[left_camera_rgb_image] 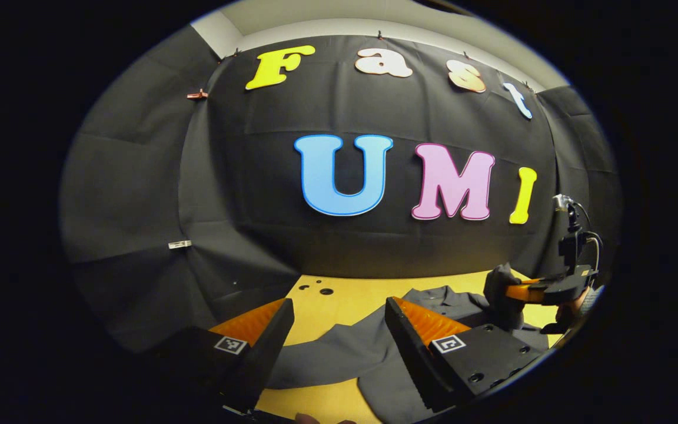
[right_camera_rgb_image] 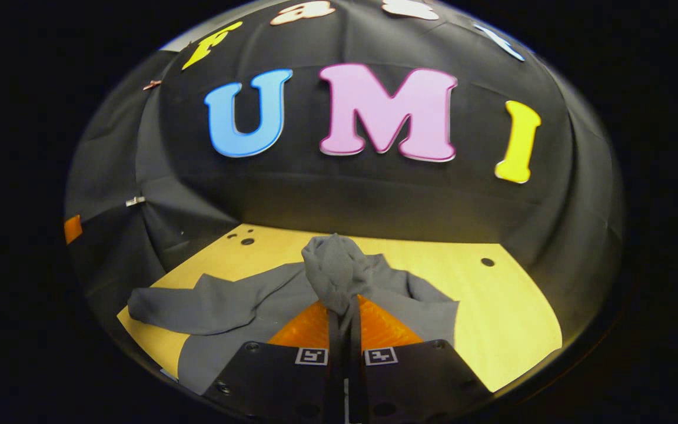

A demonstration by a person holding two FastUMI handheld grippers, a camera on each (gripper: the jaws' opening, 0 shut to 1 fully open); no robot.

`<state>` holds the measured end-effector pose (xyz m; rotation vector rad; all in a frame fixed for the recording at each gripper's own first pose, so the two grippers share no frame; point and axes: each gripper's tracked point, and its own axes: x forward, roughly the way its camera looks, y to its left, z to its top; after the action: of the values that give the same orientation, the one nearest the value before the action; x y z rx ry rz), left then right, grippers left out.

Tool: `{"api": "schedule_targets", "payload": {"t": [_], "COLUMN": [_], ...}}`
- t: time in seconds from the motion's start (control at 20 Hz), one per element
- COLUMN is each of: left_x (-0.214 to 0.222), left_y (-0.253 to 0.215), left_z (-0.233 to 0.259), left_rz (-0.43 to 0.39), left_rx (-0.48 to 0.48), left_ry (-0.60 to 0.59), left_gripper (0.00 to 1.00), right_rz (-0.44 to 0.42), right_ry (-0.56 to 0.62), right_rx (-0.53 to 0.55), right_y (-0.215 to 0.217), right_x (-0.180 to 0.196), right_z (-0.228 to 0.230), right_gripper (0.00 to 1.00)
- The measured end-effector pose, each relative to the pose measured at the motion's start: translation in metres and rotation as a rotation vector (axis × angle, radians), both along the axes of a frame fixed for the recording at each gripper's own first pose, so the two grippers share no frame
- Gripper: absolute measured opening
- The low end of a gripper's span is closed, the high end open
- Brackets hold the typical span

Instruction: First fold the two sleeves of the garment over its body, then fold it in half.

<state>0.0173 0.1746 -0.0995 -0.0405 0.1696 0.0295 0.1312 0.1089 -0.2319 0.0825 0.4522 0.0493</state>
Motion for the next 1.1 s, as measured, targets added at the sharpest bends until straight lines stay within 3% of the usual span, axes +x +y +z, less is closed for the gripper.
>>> {"api": "schedule_targets", "payload": {"t": [0.2,0.5,0.7,0.75,0.8,0.85,0.9,1.0,1.1], "left_x": [-0.002,0.001,0.004,0.005,0.007,0.010,0.011,0.015,0.019], "left_y": [0.035,0.075,0.093,0.096,0.098,0.100,0.103,0.107,0.110], "left_z": [-0.022,-0.053,-0.077,-0.083,-0.091,-0.097,-0.105,-0.122,-0.136], "left_rz": [0.037,0.083,0.085,0.084,0.081,0.080,0.080,0.082,0.083], "left_rx": [0.014,0.030,0.035,0.040,0.041,0.040,0.037,0.029,0.028], "left_ry": [0.040,0.079,0.116,0.122,0.129,0.138,0.150,0.178,0.198], "left_gripper": [0.98,0.98,0.98,0.98,0.98,0.98,0.98,0.98,0.98], "right_rz": [0.036,0.007,0.002,0.024,0.033,0.044,0.054,0.101,0.147], "right_ry": [0.094,0.258,0.341,0.364,0.376,0.380,0.384,0.380,0.369], "right_rx": [-0.016,0.001,0.018,0.039,0.042,0.051,0.067,0.145,0.216], "right_y": [0.041,0.074,0.095,0.104,0.110,0.115,0.118,0.133,0.145], "right_x": [0.011,0.015,0.012,0.009,0.007,0.005,0.003,0.001,-0.002], "right_z": [-0.056,-0.134,-0.159,-0.162,-0.167,-0.166,-0.165,-0.154,-0.138], "right_gripper": [0.08,0.11,0.20,0.18,0.39,0.31,0.43,0.52,0.53]}}
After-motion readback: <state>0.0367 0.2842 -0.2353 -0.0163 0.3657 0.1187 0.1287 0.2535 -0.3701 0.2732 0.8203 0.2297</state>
